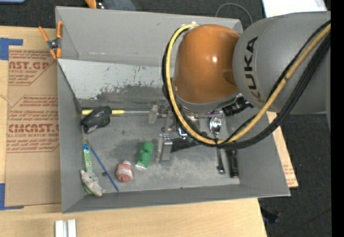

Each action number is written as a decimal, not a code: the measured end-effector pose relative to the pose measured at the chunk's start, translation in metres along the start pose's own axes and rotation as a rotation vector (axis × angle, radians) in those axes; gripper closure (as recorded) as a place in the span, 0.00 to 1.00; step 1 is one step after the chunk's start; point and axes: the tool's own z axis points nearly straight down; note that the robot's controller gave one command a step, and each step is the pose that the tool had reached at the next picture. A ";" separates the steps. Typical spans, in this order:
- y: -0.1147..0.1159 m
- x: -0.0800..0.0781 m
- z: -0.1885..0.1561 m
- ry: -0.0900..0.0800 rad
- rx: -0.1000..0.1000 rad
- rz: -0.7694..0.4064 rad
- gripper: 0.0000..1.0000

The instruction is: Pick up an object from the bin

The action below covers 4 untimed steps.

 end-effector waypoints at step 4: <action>-0.093 -0.009 -0.047 -0.011 0.000 -0.155 0.00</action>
Offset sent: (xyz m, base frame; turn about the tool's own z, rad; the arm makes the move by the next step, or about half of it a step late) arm -0.0046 -0.0703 0.0683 -0.1853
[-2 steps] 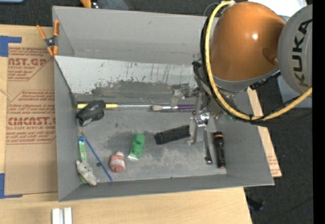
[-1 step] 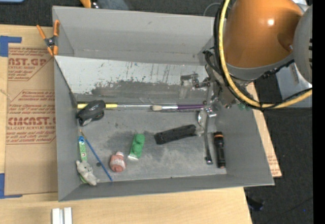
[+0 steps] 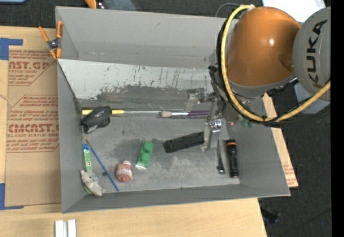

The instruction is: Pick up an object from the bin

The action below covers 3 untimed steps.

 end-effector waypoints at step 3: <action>-0.052 0.020 0.043 -0.006 0.001 -0.270 0.00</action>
Offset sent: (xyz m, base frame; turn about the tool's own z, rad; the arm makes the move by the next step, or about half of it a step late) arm -0.0250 -0.0133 -0.0103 -0.4302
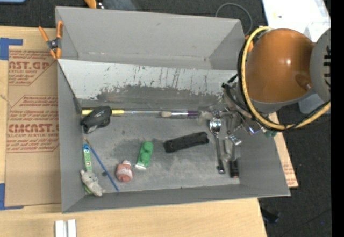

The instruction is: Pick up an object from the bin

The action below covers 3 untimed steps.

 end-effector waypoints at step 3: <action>-0.013 -0.034 0.059 -0.011 0.006 -0.003 0.00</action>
Offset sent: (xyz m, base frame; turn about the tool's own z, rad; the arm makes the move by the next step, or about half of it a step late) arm 0.0542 0.0030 -0.0034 -0.3261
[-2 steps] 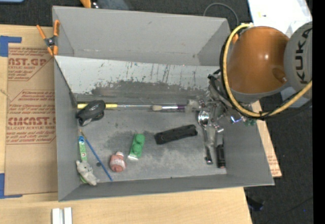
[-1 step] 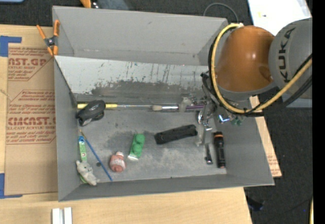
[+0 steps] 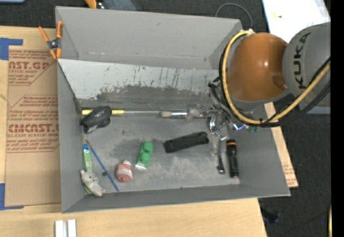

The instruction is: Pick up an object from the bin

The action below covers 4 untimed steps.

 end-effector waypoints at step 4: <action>-0.029 -0.029 0.095 -0.002 -0.004 -0.057 1.00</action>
Offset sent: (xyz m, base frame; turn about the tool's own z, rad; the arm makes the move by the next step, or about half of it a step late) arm 0.0330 0.0032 -0.0926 -0.0086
